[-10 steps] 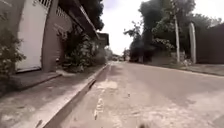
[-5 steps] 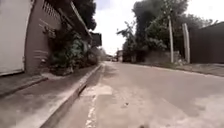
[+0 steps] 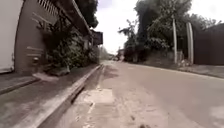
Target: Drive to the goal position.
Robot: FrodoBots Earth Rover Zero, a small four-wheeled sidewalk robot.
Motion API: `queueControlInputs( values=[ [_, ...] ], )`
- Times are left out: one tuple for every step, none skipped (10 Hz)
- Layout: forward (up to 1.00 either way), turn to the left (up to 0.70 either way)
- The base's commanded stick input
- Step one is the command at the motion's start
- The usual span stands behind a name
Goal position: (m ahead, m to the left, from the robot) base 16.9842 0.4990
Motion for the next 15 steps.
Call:
queueControlInputs(
  values=[
    [0.7,0.0],
    [0.7,0.0],
    [0.7,0.0],
    [0.7,0.0],
    [0.7,0.0],
    [0.7,0.0],
    [0.7,0.0],
    [0.7,0.0],
    [0.7,0.0],
    [0.7,0.0],
    [0.7,0.0],
    [0.7,0.0],
    [0.7,0.0],
    [0.7,0.0],
    [0.7,0.0]
  ],
)
